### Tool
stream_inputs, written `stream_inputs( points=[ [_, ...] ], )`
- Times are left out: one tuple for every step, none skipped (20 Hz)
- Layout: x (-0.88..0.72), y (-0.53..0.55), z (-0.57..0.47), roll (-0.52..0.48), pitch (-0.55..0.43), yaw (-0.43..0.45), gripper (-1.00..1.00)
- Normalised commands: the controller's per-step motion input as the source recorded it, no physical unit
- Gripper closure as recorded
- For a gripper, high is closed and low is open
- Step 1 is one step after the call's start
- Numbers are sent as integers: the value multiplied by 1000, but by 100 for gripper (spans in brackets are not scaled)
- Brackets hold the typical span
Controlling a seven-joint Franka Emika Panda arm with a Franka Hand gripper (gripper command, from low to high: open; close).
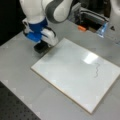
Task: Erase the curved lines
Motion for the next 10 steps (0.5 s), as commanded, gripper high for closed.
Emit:
stream_inputs(
  points=[
    [-222,583,85,-96,-35,-392,100],
    [-244,629,71,-103,-40,-366,100],
    [-275,644,40,-118,-50,-344,100],
    [-322,725,49,-132,-60,-321,100],
    [-385,777,67,-160,-43,-294,100],
    [-447,759,89,-169,-25,-267,100],
    [-480,742,98,-172,-27,-226,100],
    [-513,727,125,-164,-6,-215,100],
    [-548,746,155,-154,13,-205,100],
    [-574,736,174,-178,5,-217,100]
  ],
)
